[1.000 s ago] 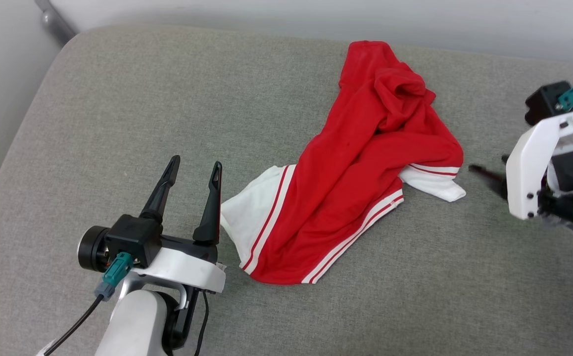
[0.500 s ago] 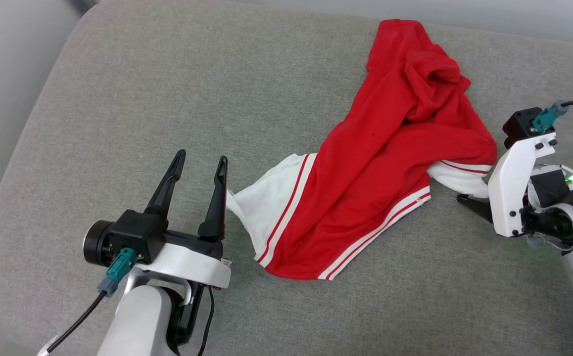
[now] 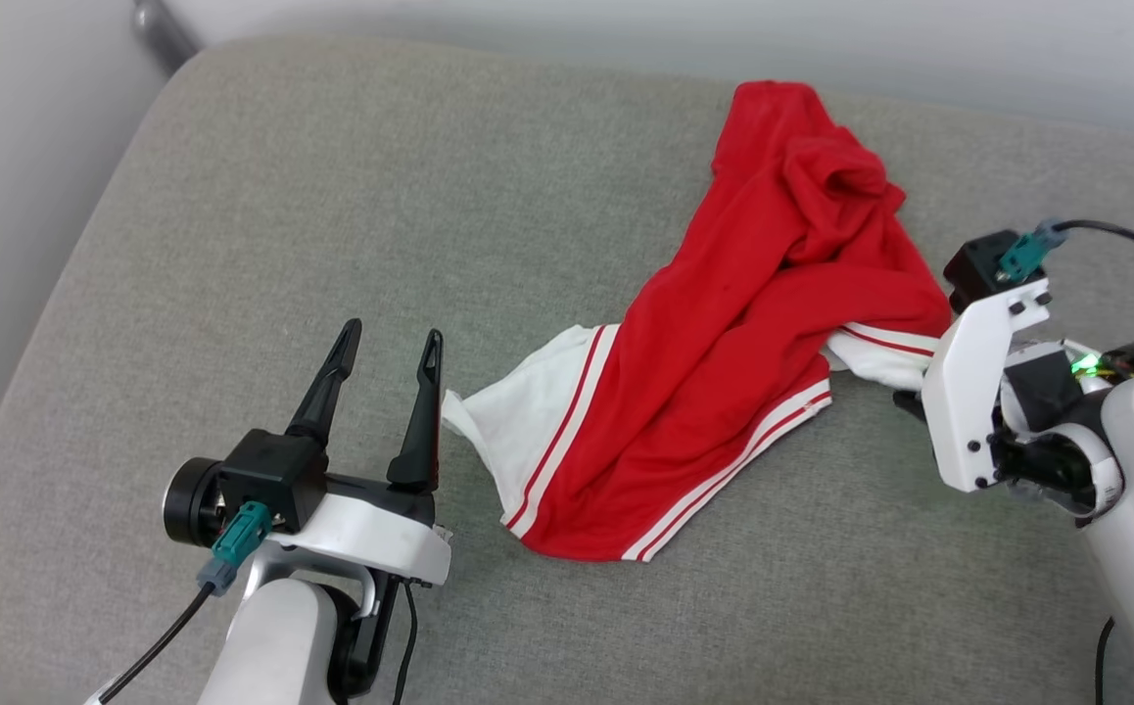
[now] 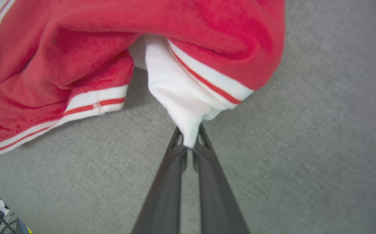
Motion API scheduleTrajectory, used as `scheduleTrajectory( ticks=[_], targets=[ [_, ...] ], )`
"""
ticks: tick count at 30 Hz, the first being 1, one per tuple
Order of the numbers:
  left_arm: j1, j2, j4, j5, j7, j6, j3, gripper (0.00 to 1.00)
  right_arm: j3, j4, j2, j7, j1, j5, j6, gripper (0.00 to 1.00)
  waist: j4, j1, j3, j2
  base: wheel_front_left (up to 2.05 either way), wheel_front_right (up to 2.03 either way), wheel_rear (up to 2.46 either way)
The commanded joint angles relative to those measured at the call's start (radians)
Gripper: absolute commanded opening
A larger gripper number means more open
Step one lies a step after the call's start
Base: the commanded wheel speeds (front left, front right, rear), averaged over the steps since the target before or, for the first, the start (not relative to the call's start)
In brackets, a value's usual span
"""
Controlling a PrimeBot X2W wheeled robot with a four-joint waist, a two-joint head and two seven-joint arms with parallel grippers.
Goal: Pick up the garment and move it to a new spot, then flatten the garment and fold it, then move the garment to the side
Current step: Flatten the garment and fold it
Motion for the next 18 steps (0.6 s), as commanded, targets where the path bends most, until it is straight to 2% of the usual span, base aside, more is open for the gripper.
scheduleTrajectory(
  ticks=[1, 10, 18],
  targets=[
    [0.007, 0.0, -0.001, 0.007, -0.002, 0.004, 0.003, 1.0, -0.005, -0.022, -0.006, -0.009, 0.01, 0.012, 0.0, 0.0, -0.015, 0.0001, -0.021, 0.0, 0.0, 0.0, 0.0],
    [0.055, 0.017, 0.002, 0.007, -0.002, 0.017, 0.013, 1.0, -0.086, -0.257, -0.044, -0.001, 0.132, 0.007, -0.001, 0.0, -0.072, 0.0001, -0.107, 0.0, 0.0, 0.0, 0.0],
    [0.098, 0.045, -0.02, 0.001, 0.019, 0.038, 0.031, 1.0, -0.257, -0.505, -0.027, 0.073, 0.322, -0.038, -0.001, 0.0, -0.135, 0.0001, -0.163, 0.0, 0.0, 0.0, 0.0]
  ],
)
